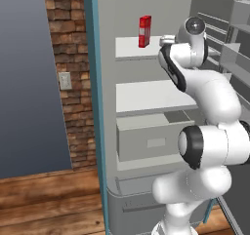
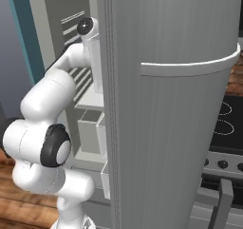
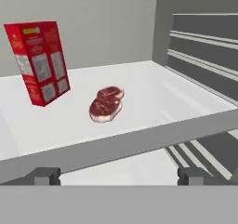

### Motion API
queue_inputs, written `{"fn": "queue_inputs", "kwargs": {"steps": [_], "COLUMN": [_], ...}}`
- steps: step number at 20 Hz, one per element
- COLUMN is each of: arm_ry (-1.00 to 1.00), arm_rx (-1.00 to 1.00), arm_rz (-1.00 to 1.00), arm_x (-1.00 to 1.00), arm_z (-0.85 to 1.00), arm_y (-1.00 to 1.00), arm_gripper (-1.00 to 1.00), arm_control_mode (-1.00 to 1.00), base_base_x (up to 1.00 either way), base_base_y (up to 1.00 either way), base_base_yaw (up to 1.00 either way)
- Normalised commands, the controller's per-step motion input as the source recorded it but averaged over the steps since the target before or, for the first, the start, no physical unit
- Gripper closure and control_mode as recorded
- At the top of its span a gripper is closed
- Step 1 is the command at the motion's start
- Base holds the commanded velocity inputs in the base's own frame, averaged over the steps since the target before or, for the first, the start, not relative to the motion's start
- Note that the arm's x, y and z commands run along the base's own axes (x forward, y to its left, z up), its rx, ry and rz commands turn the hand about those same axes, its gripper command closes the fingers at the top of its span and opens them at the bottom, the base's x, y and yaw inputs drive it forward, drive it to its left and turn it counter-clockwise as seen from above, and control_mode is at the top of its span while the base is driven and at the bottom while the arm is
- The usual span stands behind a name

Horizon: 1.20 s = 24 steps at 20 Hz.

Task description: Take the steak from the fridge and place it on the digital scale on the counter by the fridge. Wait a few seconds for a reading, then move it to the plate on the dining counter.

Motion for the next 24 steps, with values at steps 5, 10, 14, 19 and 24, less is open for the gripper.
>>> {"fn": "queue_inputs", "kwargs": {"steps": [5, 10, 14, 19, 24], "arm_ry": [0.03, 0.01, 0.0, 0.0, 0.0], "arm_rx": [0.07, 0.02, 0.0, 0.0, 0.0], "arm_rz": [0.0, 0.0, 0.0, -0.01, 0.0], "arm_x": [0.34, 0.35, 0.3, 0.35, 0.4], "arm_z": [-0.13, -0.1, -0.16, -0.17, -0.11], "arm_y": [-0.02, 0.0, 0.0, 0.0, -0.04], "arm_gripper": [-1.0, -1.0, -1.0, -1.0, -1.0], "arm_control_mode": [-1.0, -1.0, -1.0, -1.0, -1.0], "base_base_x": [0.0, 0.0, 0.0, 0.0, 0.0], "base_base_y": [0.0, 0.0, 0.0, 0.0, 0.0], "base_base_yaw": [0.0, 0.0, 0.0, 0.0, 0.0]}}
